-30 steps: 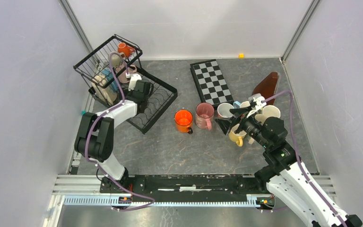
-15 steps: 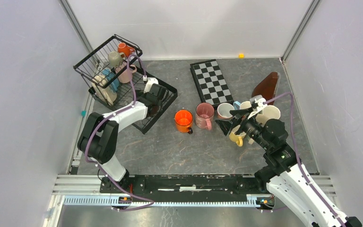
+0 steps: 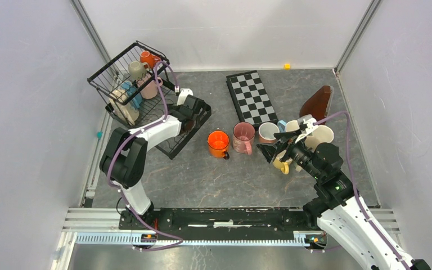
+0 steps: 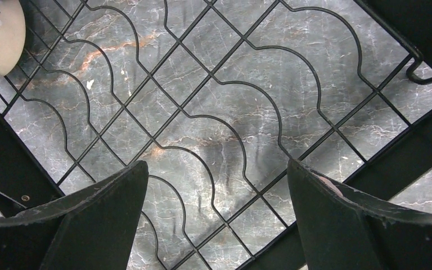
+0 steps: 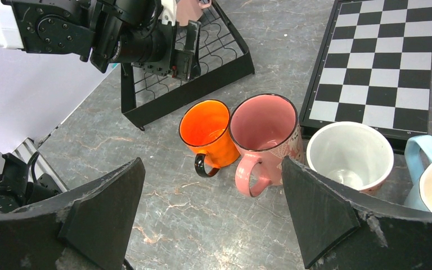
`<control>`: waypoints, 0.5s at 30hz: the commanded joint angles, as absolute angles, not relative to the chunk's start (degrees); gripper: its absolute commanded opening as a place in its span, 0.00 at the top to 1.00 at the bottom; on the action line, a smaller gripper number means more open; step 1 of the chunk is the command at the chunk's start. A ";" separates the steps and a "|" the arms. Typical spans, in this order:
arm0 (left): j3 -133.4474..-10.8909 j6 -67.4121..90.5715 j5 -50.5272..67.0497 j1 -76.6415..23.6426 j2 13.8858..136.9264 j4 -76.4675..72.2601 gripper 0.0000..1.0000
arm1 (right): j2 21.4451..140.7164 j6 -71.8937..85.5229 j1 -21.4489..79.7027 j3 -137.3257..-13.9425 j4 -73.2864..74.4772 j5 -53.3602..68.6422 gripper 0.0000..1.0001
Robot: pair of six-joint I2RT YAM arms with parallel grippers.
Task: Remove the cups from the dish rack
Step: Move the dish rack to the center of the board.
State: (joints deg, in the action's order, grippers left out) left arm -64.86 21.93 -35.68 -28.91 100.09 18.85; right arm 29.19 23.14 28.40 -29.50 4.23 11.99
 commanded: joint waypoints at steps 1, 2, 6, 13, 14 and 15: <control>-66.08 27.93 -24.68 -33.72 102.92 22.89 0.00 | 28.92 23.09 28.72 -29.73 4.10 12.11 0.02; -66.18 28.92 -23.85 -34.01 103.07 23.14 0.00 | 28.93 23.07 28.73 -29.72 4.19 12.11 0.02; -66.09 32.56 -20.23 -35.52 103.46 23.20 0.00 | 28.91 23.04 28.67 -29.54 4.33 12.09 0.02; -66.99 38.55 -18.05 -39.54 105.04 23.94 0.00 | 29.00 23.15 28.69 -29.44 4.74 12.37 0.02; -67.18 39.14 -17.99 -40.08 105.28 23.95 0.00 | 29.00 23.08 28.67 -29.53 4.88 12.46 0.02; -67.38 39.59 -17.99 -40.56 105.42 23.95 0.00 | 29.03 22.98 28.69 -29.61 5.02 12.40 0.02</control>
